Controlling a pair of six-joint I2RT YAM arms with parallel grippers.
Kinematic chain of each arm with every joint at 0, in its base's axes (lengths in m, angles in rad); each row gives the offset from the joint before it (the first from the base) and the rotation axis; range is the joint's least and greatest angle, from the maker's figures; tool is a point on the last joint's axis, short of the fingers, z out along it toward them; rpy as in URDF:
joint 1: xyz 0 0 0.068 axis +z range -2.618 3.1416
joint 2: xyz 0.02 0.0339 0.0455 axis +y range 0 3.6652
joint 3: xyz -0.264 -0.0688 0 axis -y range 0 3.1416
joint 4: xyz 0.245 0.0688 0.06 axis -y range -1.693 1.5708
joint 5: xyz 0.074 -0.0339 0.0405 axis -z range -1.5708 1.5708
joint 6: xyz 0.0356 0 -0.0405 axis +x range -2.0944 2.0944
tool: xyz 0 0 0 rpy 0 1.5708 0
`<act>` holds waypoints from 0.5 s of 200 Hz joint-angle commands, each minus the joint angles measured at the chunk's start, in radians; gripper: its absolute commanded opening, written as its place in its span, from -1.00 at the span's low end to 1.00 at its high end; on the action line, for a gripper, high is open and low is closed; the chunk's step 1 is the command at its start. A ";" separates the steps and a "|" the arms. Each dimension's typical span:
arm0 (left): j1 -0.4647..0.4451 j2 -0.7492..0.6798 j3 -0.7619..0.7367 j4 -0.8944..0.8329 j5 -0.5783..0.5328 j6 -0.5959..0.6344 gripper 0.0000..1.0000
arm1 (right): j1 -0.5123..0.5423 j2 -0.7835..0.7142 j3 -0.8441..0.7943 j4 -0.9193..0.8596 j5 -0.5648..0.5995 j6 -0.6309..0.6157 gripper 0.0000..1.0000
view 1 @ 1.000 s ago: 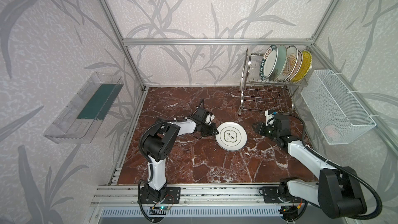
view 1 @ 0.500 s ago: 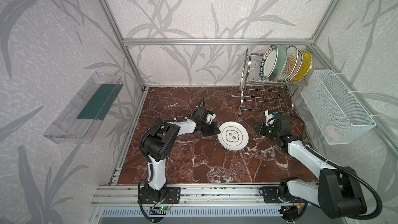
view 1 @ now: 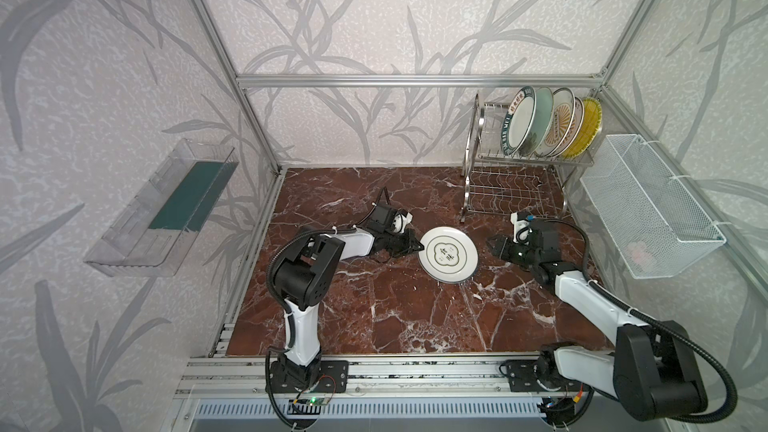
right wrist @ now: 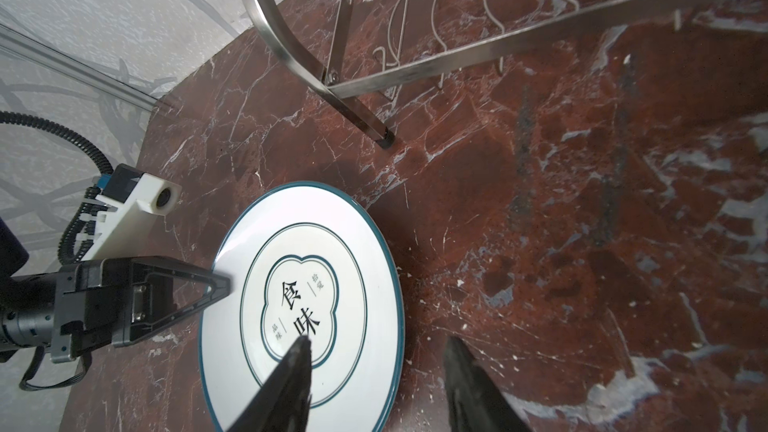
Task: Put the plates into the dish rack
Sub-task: 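Hold the plate edge with the left gripper while the right gripper approaches the opposite rim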
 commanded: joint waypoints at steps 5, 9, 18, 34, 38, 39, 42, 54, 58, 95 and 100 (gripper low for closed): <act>0.023 -0.048 -0.028 0.158 0.082 -0.078 -1.00 | 0.006 0.027 0.005 0.054 -0.040 0.021 0.02; 0.026 -0.050 -0.032 0.168 0.087 -0.085 -1.00 | 0.006 0.030 0.003 0.058 -0.045 0.024 0.02; 0.032 -0.054 -0.039 0.194 0.097 -0.098 -1.00 | 0.007 0.040 0.003 0.070 -0.052 0.030 0.02; 0.042 -0.062 -0.052 0.234 0.109 -0.120 -1.00 | 0.015 0.051 0.003 0.084 -0.058 0.037 0.02; 0.044 -0.064 -0.056 0.242 0.111 -0.124 -1.00 | 0.018 0.054 0.005 0.086 -0.058 0.038 0.03; 0.044 -0.065 -0.057 0.243 0.112 -0.125 -1.00 | 0.018 0.055 0.005 0.087 -0.058 0.039 0.03; 0.045 -0.068 -0.058 0.248 0.113 -0.128 -1.00 | 0.020 0.055 0.005 0.090 -0.059 0.040 0.03; 0.050 -0.076 -0.065 0.262 0.116 -0.133 -1.00 | 0.029 0.066 0.008 0.098 -0.064 0.043 0.03; 0.051 -0.079 -0.067 0.266 0.117 -0.134 -1.00 | 0.032 0.069 0.010 0.099 -0.066 0.044 0.04; 0.056 -0.100 -0.080 0.294 0.130 -0.140 -1.00 | 0.058 0.100 0.017 0.132 -0.077 0.061 0.05; 0.055 -0.102 -0.081 0.297 0.131 -0.141 -1.00 | 0.062 0.105 0.017 0.138 -0.079 0.065 0.05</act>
